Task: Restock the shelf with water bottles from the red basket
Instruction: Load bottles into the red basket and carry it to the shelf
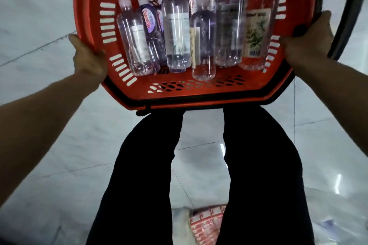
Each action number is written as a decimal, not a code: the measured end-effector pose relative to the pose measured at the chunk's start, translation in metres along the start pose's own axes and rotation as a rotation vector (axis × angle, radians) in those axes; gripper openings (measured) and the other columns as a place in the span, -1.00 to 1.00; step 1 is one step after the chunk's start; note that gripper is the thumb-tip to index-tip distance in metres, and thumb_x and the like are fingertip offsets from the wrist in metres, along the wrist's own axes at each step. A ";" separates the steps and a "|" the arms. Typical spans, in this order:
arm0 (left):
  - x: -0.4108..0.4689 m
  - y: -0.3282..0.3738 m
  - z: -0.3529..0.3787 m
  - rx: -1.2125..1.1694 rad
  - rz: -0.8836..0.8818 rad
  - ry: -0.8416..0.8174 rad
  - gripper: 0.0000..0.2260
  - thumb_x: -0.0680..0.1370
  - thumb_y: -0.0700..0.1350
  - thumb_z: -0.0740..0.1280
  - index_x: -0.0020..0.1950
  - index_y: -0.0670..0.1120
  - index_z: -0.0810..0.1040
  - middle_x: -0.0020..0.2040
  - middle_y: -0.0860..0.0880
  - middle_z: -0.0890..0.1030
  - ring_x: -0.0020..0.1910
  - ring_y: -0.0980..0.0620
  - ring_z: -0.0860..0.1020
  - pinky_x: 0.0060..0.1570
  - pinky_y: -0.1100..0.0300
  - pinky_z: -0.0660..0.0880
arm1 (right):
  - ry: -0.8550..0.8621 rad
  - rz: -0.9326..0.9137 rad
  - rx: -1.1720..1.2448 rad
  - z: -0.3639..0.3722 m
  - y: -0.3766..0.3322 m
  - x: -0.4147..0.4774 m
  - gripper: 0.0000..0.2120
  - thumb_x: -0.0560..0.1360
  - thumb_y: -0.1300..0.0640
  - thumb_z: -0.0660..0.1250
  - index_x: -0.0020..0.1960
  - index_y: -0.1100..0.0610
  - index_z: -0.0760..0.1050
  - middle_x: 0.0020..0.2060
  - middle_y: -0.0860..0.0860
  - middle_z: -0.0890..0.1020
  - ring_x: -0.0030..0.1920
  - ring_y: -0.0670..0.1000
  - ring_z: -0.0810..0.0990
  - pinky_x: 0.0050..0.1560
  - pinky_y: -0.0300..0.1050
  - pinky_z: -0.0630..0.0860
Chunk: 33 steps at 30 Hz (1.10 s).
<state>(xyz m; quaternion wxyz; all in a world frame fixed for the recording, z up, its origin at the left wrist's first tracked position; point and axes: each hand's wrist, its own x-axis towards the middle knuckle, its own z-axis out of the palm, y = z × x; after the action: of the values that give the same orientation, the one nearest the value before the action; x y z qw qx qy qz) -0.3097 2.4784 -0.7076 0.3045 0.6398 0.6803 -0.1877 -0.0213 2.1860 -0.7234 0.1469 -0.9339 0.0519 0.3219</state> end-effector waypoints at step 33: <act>-0.529 0.477 -0.205 0.533 1.162 0.061 -0.66 0.60 0.09 0.24 0.15 -0.18 0.42 0.10 -0.35 0.58 0.08 -0.38 0.54 -0.09 -0.01 0.36 | 0.631 0.407 0.632 -0.583 0.204 -0.323 -0.72 0.36 0.02 0.42 0.02 0.13 0.59 -0.15 0.12 0.66 -0.12 0.17 0.62 -0.06 -0.03 0.53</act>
<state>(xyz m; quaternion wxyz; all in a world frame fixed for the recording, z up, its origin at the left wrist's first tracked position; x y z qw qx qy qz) 0.1219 2.2637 -0.1446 0.1673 0.9631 0.1608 -0.1365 0.0267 1.8130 -0.1366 0.3343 -0.8666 0.3703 0.0139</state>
